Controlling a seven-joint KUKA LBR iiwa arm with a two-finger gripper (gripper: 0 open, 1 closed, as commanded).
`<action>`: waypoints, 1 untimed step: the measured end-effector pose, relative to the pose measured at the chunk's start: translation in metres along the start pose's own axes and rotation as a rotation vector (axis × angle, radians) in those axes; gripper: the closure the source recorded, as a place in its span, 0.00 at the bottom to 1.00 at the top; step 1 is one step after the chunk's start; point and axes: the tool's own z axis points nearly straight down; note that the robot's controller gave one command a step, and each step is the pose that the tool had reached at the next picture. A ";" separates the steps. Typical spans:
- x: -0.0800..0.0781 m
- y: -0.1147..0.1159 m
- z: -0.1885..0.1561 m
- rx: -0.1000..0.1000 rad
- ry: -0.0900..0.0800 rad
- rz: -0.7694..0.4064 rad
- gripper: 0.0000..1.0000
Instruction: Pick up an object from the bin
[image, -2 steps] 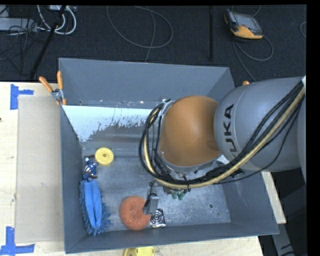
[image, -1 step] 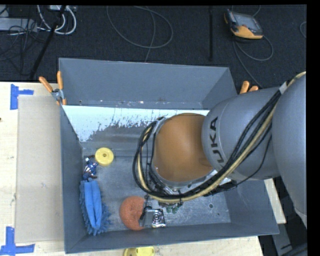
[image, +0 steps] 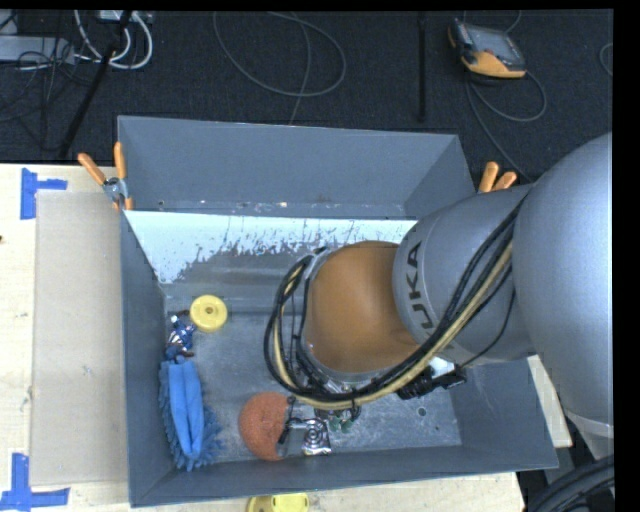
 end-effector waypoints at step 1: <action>-0.007 -0.022 0.032 0.002 0.003 0.267 1.00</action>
Offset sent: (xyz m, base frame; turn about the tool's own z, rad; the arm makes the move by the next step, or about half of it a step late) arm 0.0000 0.0000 0.0000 0.0000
